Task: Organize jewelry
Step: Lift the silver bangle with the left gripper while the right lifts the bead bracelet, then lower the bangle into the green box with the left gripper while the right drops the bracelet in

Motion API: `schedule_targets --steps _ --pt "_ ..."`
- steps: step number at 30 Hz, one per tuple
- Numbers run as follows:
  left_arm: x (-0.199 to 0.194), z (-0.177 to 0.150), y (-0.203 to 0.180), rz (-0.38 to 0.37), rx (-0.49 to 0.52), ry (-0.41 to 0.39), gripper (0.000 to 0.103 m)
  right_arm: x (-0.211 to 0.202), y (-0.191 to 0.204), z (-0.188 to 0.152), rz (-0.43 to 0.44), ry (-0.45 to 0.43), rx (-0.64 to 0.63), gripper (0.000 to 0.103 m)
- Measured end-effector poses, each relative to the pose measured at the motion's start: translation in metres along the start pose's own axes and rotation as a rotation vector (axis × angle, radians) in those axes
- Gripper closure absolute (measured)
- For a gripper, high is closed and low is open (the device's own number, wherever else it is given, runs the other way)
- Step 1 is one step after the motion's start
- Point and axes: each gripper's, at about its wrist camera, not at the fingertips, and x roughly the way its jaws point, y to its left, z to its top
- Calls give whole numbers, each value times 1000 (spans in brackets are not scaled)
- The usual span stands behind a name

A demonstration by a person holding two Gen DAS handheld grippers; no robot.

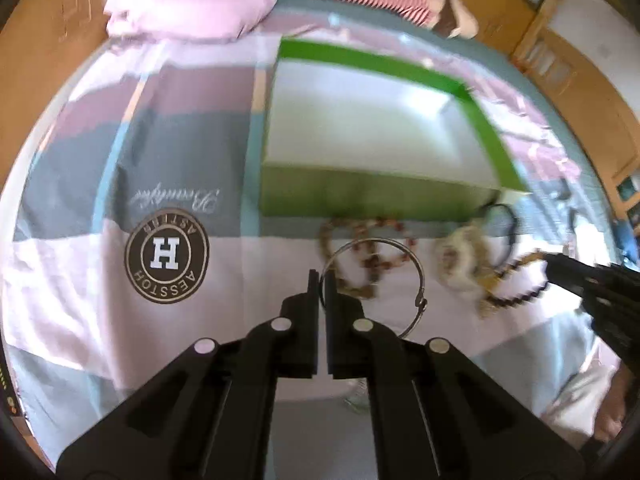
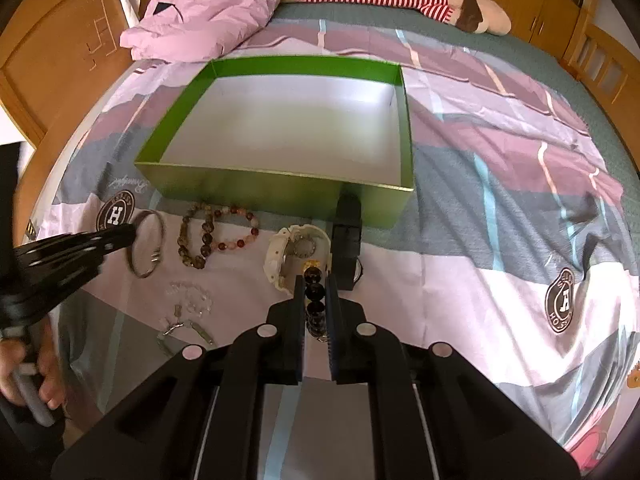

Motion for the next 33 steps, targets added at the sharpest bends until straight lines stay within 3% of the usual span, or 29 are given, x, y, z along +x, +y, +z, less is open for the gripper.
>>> schedule_targets --steps 4,8,16,25,33 --pt "-34 -3 -19 -30 73 -64 101 -12 1 1 0 -26 -2 94" --pt "-31 -5 -30 -24 119 -79 101 -24 0 1 8 -54 -1 94" --pt "-27 -2 -28 -29 107 -59 101 -39 10 6 22 -103 -20 94" --pt "-42 47 -29 -18 81 -95 101 -43 21 34 26 -120 -39 94" --pt "-1 100 -22 6 60 -59 101 -21 12 84 -6 -136 4 94"
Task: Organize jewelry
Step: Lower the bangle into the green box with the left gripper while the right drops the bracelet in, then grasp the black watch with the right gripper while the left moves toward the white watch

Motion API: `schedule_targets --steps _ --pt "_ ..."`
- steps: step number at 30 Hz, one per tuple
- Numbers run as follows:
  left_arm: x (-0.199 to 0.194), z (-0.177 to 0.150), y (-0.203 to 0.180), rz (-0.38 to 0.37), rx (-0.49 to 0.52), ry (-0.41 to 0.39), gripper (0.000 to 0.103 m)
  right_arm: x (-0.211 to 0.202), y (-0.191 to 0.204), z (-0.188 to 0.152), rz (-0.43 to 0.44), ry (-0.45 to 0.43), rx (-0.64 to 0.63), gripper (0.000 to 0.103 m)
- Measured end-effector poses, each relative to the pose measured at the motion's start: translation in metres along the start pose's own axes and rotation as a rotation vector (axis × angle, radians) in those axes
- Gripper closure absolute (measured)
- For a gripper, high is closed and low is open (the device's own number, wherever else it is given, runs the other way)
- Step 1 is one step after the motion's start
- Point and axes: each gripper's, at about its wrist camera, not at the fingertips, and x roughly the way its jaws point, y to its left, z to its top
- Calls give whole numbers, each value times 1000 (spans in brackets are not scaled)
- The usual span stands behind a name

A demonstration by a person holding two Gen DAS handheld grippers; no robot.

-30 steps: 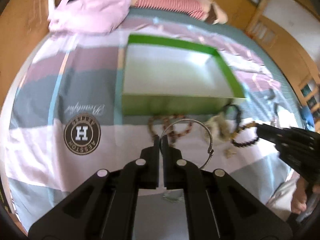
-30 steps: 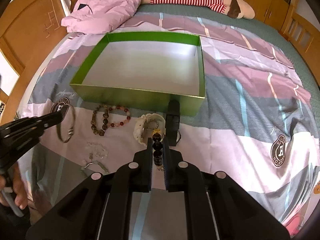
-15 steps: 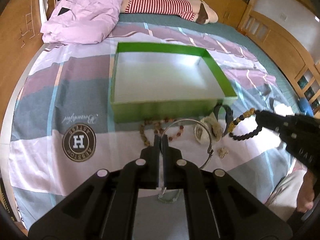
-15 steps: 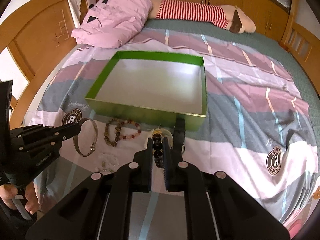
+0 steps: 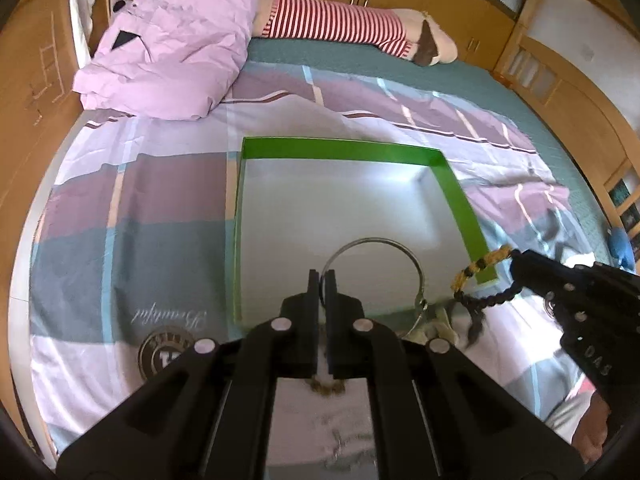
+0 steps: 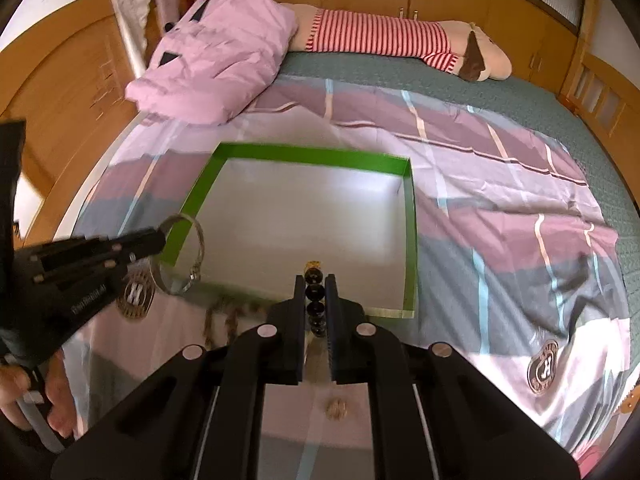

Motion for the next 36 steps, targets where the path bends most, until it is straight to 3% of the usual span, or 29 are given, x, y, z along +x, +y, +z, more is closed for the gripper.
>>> schedule_targets --steps 7,16,18,21,22,23,24,28,31,36 --pt "70 11 12 -19 -48 91 101 58 -10 17 -20 33 30 94" --pt "112 1 17 14 -73 163 95 125 -11 3 -39 152 46 94" --pt "112 1 21 -15 -94 160 93 130 -11 -1 -51 150 50 94" --pt "103 2 18 -54 -99 140 72 128 -10 -4 -60 139 46 73" --pt "97 2 15 -65 -97 126 57 124 -10 -5 -71 124 41 60" --pt "91 2 13 -40 -96 112 28 119 -9 -6 -83 108 37 52" --pt "81 1 12 8 -103 86 19 114 -8 -6 -92 95 29 51" --pt "51 -3 18 -31 -160 49 14 92 -13 -7 -79 84 44 36" --pt "25 -11 29 -32 -198 18 4 76 -21 -11 -62 73 82 31" --pt "-9 -33 47 -34 -216 -13 2 40 -33 -27 -50 55 99 29"
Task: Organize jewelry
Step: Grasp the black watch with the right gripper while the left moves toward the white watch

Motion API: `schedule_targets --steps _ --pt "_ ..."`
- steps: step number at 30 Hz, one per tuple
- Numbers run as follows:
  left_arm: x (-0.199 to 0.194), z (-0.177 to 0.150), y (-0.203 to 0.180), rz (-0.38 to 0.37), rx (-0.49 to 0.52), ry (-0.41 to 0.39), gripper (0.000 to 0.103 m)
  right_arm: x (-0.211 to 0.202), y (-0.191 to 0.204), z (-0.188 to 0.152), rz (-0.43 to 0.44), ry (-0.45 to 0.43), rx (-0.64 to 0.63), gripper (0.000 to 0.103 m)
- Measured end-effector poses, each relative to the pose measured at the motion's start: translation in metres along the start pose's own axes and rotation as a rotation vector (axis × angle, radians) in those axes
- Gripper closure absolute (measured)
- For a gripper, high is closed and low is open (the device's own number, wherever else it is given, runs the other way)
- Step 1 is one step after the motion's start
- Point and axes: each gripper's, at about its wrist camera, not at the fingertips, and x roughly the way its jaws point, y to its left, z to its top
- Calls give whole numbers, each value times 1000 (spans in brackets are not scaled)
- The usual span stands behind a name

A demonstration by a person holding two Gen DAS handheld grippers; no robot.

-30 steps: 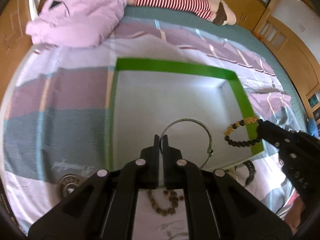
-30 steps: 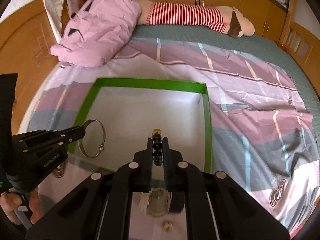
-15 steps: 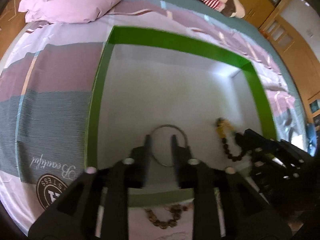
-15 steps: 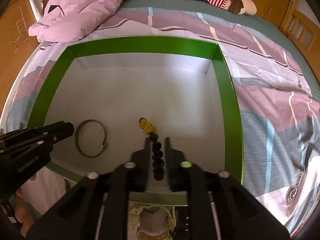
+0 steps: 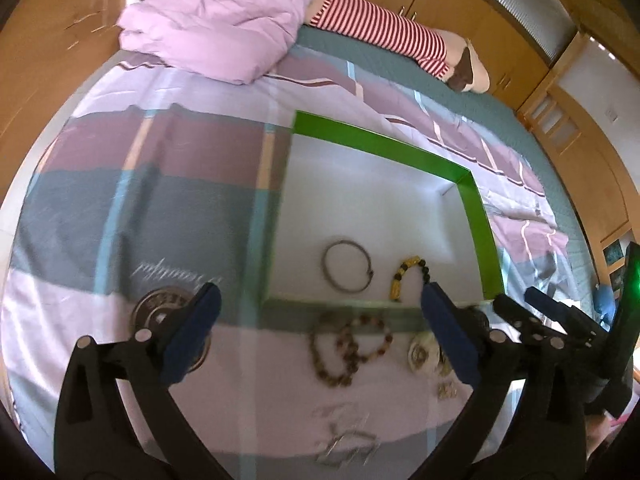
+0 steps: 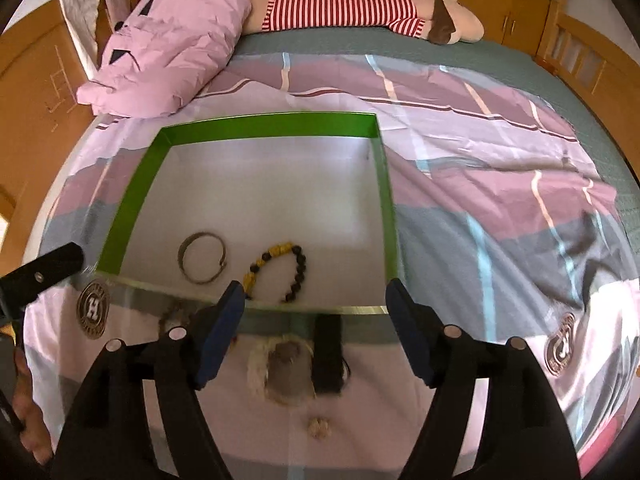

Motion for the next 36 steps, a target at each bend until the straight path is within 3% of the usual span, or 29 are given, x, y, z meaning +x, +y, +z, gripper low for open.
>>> schedule_targets --steps 3,9,12,16,18,20,22,24,25,36 --pt "-7 -19 11 -20 0 -5 2 -12 -11 -18 -13 3 -9 29" --pt "20 -57 10 40 42 68 2 4 -28 -53 51 55 15 29" --pt "25 -66 9 58 62 75 2 21 -23 -64 27 104 -1 35" --pt "20 -65 11 40 62 55 2 32 -29 -65 87 136 81 37" --pt "18 -63 15 27 48 46 2 32 -33 -63 110 115 107 41" --pt "18 -63 14 11 41 47 2 34 -37 -59 171 98 129 55" --pt "21 -64 13 8 46 54 2 42 -39 -57 180 108 149 60" --pt "23 -66 11 12 57 60 2 53 -40 -54 225 133 176 77" --pt "24 -67 10 13 63 62 2 58 -39 -54 251 147 189 81" --pt "29 -72 -1 10 113 67 2 29 -45 -52 220 60 169 82"
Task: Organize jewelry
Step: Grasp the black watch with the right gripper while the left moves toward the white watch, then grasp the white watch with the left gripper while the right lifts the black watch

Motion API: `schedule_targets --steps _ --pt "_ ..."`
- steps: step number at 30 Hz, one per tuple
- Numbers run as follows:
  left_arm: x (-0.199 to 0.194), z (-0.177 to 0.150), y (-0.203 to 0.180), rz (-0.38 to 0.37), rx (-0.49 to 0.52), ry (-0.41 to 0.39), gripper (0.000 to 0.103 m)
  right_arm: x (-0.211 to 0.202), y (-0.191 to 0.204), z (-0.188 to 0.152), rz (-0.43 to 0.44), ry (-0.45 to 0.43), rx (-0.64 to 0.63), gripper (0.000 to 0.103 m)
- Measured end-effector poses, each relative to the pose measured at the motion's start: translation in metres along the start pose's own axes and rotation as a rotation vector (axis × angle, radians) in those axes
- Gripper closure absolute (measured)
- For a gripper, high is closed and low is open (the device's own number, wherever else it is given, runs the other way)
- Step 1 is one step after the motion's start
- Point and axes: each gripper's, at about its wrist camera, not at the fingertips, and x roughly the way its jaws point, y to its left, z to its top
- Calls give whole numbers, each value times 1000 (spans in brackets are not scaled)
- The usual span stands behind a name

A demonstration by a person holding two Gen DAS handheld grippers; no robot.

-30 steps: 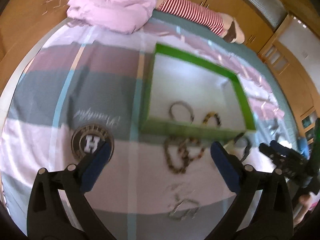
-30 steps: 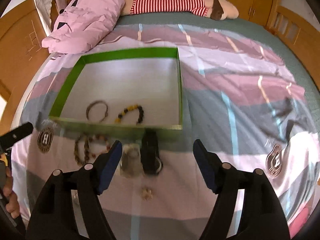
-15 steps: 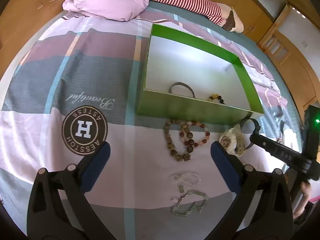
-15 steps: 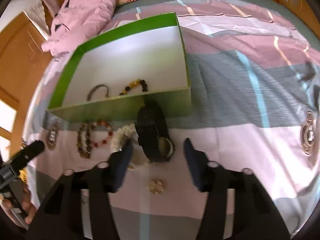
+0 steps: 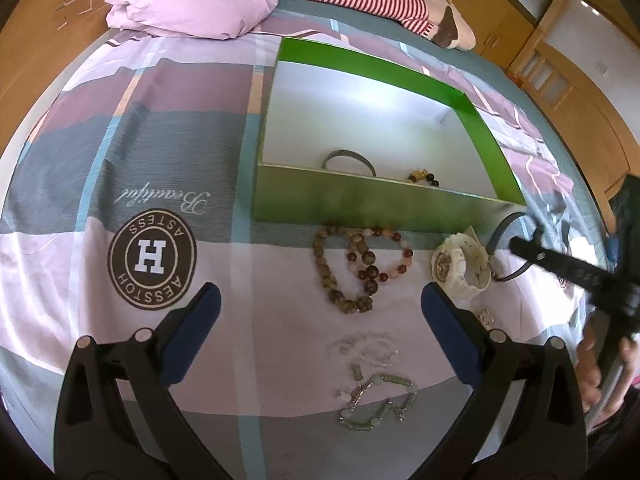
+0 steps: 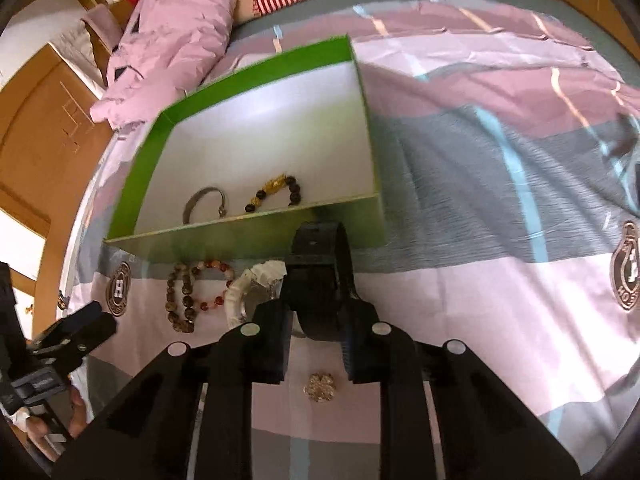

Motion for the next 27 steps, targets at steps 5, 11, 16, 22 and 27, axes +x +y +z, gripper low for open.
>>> schedule_targets --steps 5,11,16,22,27 --pt "3 -4 -9 0 31 4 2 -26 -6 -1 7 -52 -10 82" --pt "0 -14 -51 7 192 -14 2 -42 -18 1 12 -79 29 82" --pt "16 -8 -98 -62 262 70 2 -48 -32 3 -10 -39 75 82" --pt "56 3 -128 93 228 138 15 -72 -56 4 -18 -64 109 82" --pt "91 14 -123 85 85 246 62 -85 -60 3 -1 -82 106 82"
